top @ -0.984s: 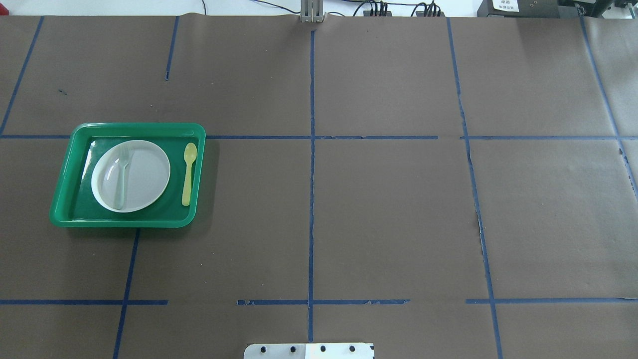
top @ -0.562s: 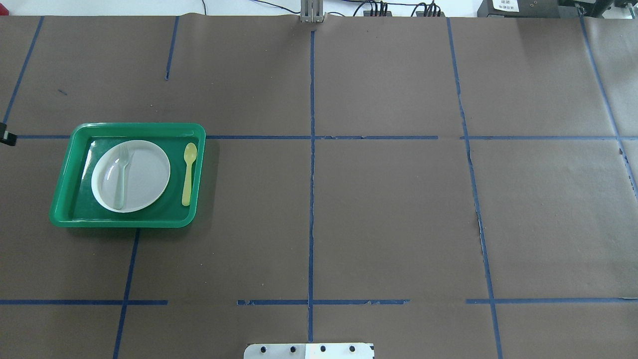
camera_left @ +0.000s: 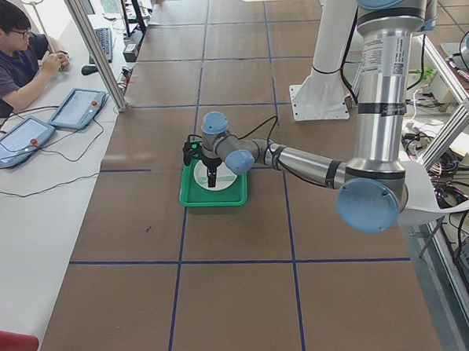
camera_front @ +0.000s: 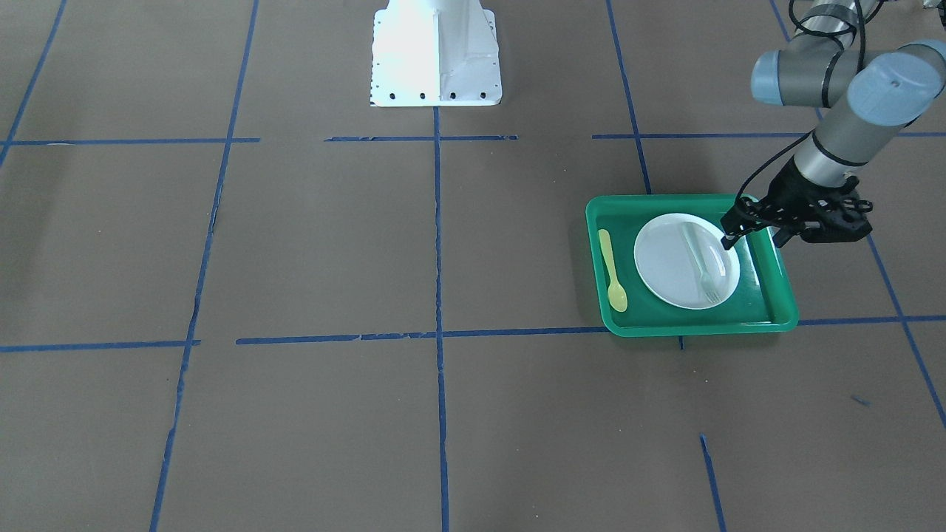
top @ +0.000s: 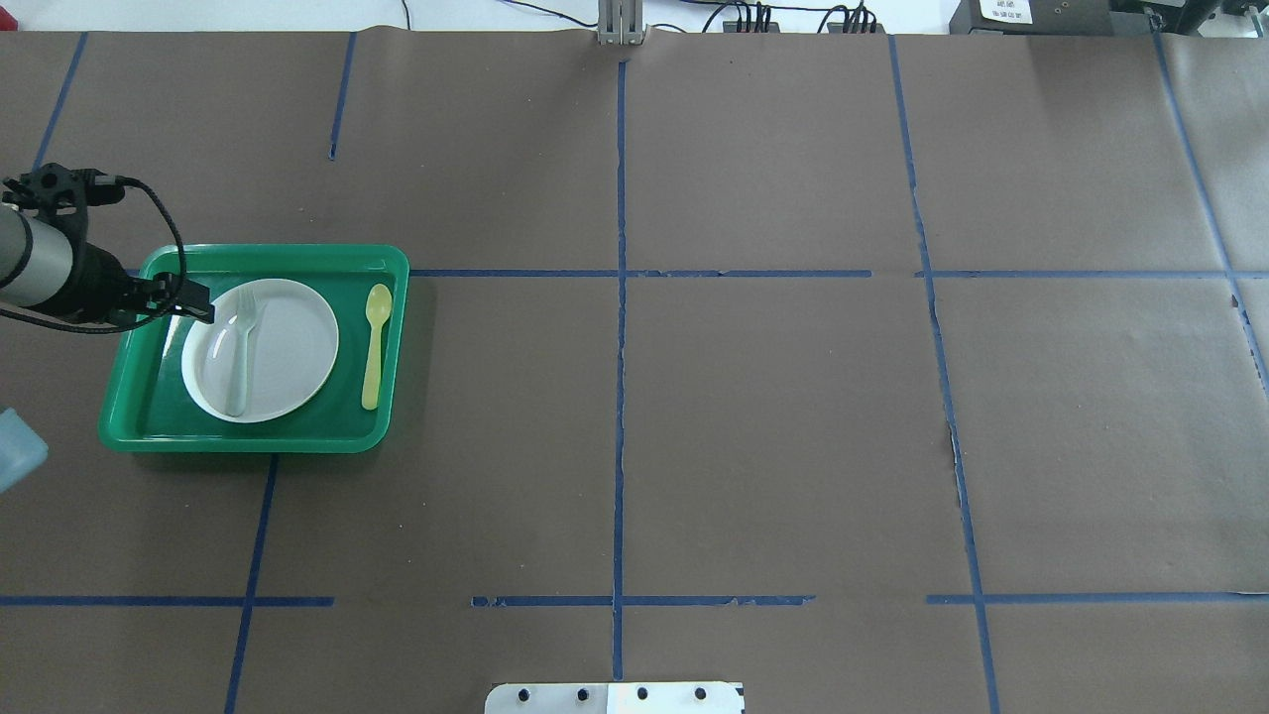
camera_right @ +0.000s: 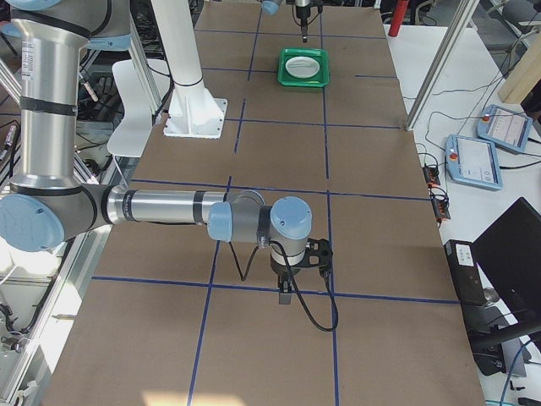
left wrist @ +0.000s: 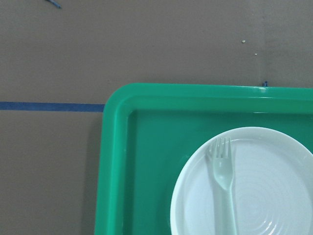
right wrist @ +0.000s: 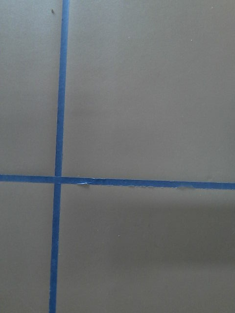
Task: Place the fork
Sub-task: 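Move the left gripper over the pale green fork on the white plate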
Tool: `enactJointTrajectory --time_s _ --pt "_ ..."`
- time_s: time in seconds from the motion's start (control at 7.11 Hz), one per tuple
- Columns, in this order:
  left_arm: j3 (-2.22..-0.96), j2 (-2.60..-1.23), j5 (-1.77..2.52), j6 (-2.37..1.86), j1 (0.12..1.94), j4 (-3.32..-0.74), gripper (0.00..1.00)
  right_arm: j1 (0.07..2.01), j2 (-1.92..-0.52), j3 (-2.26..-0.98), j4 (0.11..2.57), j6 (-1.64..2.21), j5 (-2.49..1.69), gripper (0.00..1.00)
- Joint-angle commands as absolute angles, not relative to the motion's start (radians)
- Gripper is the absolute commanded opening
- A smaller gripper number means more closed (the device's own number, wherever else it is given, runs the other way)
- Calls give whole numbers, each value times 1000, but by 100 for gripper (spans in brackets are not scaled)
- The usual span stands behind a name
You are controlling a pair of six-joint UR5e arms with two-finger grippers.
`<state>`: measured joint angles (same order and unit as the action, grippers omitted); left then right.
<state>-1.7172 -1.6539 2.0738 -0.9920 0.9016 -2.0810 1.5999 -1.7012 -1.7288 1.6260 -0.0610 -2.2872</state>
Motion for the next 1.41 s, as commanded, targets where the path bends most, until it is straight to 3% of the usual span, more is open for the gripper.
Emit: enactJointTrajectory --time_s 0.0,0.28,0.84,1.27 --pt "-1680 -1692 2028 -1046 832 -2085 100 1600 -1701 -1729 1626 -61 -2287 100" --pt "-1677 -1692 2028 -1048 809 -2085 97 1600 -1701 -1729 1626 -61 -2287 100" --pt "-1667 -1689 2034 -1049 790 -2079 70 1600 -1701 -1729 1626 -61 -2287 100" --pt "-1664 -1684 2040 -1049 790 -2075 70 1600 -1701 -1729 1626 -61 -2287 100"
